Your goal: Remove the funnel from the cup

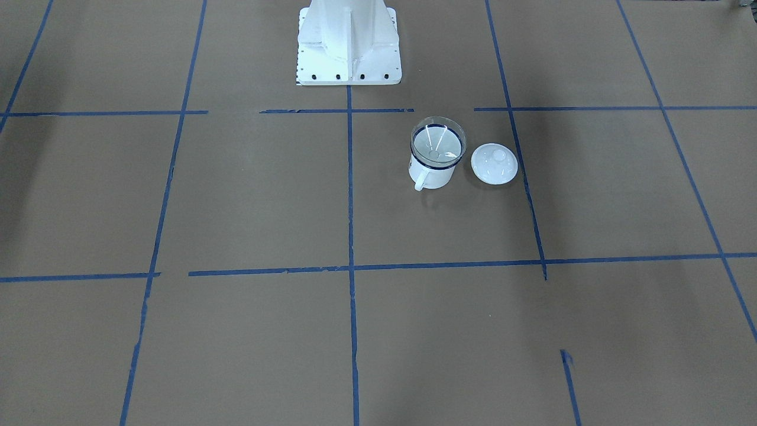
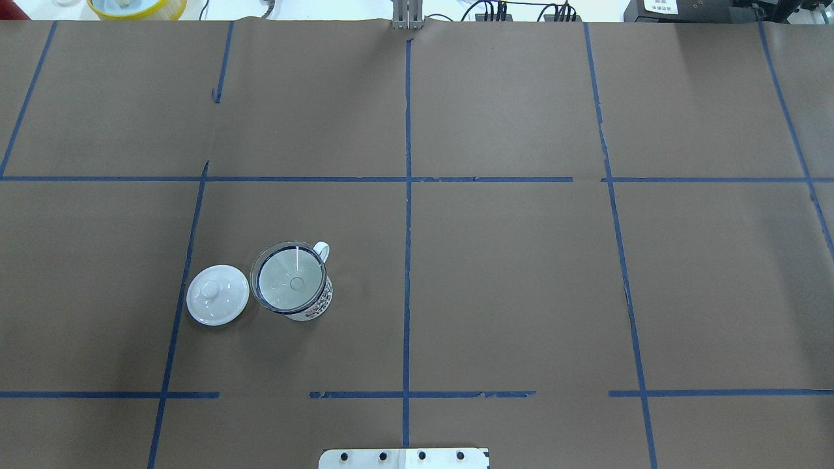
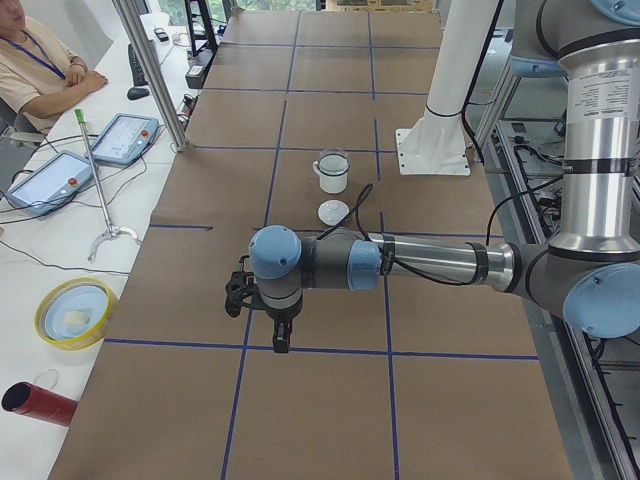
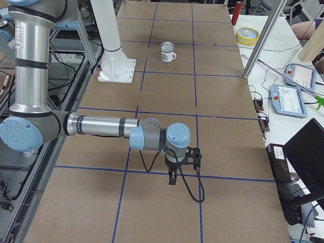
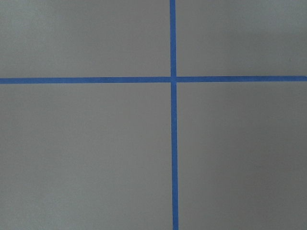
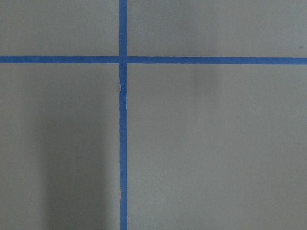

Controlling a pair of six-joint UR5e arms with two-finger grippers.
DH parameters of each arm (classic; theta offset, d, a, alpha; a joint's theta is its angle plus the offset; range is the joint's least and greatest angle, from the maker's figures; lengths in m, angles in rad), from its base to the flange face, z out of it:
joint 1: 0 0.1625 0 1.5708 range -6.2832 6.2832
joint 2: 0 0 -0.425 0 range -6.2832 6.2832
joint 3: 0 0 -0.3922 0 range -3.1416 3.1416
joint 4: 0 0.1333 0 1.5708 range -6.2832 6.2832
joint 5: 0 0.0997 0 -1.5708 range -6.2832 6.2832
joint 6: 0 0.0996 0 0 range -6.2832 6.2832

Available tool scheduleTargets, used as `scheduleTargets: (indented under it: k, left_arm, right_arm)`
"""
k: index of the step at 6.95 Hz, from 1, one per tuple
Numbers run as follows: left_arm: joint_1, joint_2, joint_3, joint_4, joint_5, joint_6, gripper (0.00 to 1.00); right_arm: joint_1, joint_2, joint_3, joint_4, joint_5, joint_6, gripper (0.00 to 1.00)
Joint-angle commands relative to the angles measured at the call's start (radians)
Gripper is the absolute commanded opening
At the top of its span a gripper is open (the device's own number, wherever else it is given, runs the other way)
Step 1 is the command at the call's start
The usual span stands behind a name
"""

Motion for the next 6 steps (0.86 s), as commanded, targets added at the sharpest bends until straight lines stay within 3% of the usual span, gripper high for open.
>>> scheduleTargets:
  k: [1,6]
  left_arm:
    - [-0.005,-0.018,0.02,-0.001,-0.011,0.015,1.0]
    - [-0.011,-0.021,0.002,-0.012,-0.003,0.003,1.0]
  right_arm:
    - [0.0,0.0,-0.002,0.0,0.0,0.0,1.0]
    - [0.0,0.0,-0.002,0.0,0.0,0.0,1.0]
